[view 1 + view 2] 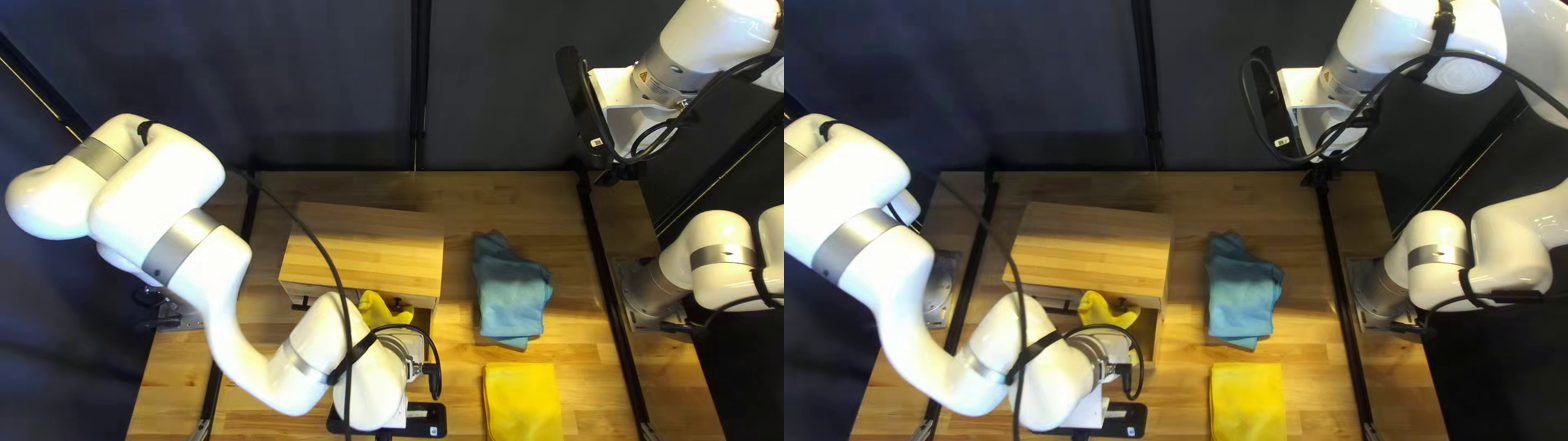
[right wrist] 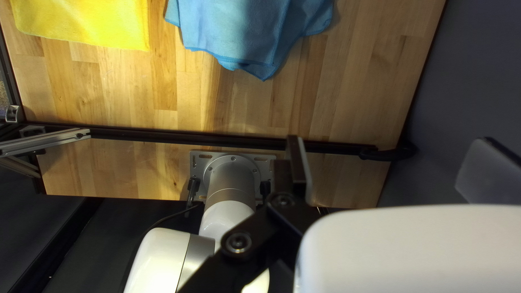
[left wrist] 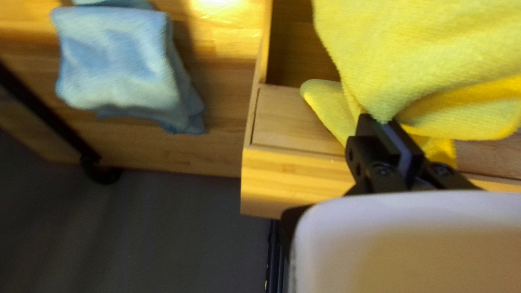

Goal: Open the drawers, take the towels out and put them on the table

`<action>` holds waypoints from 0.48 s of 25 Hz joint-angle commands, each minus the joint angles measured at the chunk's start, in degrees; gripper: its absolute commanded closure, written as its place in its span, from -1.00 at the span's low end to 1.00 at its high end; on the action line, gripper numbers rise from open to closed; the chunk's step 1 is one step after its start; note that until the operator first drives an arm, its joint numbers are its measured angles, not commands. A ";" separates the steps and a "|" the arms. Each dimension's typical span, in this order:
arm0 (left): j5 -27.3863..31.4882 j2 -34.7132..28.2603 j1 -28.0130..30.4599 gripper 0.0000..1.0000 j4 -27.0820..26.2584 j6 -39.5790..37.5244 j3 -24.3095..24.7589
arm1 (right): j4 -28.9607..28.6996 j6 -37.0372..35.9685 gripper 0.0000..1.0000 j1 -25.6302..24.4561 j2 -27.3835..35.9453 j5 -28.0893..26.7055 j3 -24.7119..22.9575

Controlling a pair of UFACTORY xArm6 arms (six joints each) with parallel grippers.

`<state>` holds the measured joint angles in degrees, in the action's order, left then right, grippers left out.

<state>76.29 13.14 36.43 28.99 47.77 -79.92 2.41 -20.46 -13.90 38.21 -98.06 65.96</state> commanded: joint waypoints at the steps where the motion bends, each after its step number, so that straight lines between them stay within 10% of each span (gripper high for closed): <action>1: 2.22 0.46 1.93 1.00 2.03 -2.29 -2.27 | 0.00 0.00 -1.00 0.00 0.00 0.00 0.00; 12: 12.55 4.54 6.11 1.00 8.53 -6.08 -14.16 | 0.00 0.00 -1.00 0.00 0.00 0.00 0.00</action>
<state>86.30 16.10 41.55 35.43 42.70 -90.91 2.41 -20.46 -13.90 38.21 -98.06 65.96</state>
